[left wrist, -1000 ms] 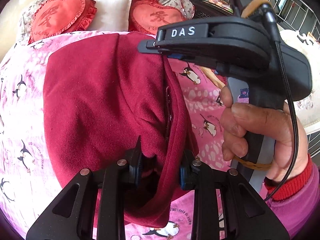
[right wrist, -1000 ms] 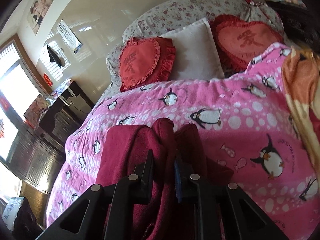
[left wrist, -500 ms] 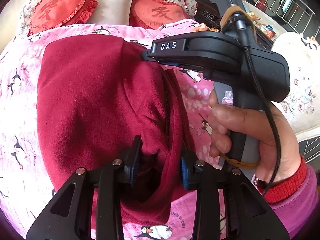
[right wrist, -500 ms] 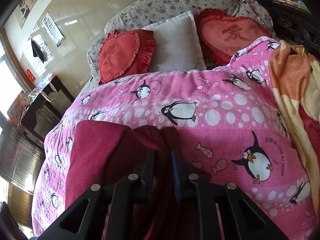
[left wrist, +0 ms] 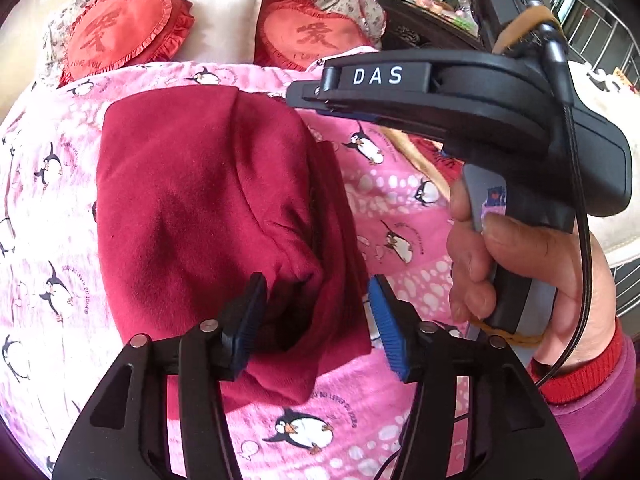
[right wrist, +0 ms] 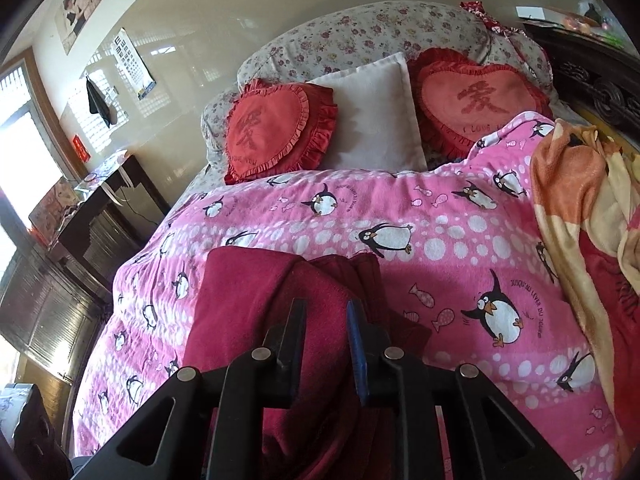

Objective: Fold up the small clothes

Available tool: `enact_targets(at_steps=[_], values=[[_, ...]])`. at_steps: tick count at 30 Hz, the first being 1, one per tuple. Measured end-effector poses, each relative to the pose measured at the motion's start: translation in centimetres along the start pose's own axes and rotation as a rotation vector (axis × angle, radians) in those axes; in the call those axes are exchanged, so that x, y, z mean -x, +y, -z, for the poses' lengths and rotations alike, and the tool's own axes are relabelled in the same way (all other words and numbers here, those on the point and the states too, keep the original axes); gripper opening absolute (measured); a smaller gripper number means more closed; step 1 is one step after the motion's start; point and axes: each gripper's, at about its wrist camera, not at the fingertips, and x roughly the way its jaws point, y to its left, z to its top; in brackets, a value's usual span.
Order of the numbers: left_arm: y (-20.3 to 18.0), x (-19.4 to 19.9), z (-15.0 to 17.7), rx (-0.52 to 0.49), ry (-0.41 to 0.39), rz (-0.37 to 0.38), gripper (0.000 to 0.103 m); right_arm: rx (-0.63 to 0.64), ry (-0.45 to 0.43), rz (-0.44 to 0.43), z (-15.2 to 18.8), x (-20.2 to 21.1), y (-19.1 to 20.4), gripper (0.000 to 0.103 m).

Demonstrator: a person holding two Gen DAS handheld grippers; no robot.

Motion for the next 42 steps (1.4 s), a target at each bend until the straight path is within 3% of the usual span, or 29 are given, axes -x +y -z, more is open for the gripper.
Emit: enact_targets(at_steps=[4, 13, 18, 22, 34, 38, 42], values=[[0.7, 1.6, 0.9, -0.004, -0.019, -0.014, 0.053, 0.041, 0.026, -0.041, 0.7, 0.6, 1.4, 0.029], [4.0, 3.7, 2.1, 0.061, -0.041, -0.050, 0.053, 0.127, 0.087, -0.097, 3.0, -0.1, 4.0, 0.029], [4.8, 4.1, 2.5, 0.080, -0.053, -0.061, 0.053, 0.208, 0.143, -0.002, 4.7, -1.3, 4.3, 0.029], [5.9, 3.5, 2.7, 0.106, -0.032, -0.090, 0.053, 0.199, 0.170, 0.035, 5.6, -1.6, 2.6, 0.029], [6.7, 2.3, 3.1, 0.095, -0.019, -0.152, 0.053, 0.192, 0.163, 0.067, 7.1, -1.3, 1.3, 0.028], [7.0, 2.1, 3.2, 0.095, -0.023, -0.165, 0.053, 0.131, 0.148, 0.033, 7.0, 0.4, 1.4, 0.028], [7.1, 1.7, 3.2, 0.102, -0.016, -0.166, 0.053, 0.171, 0.103, -0.015, 7.2, 2.3, 3.2, 0.028]])
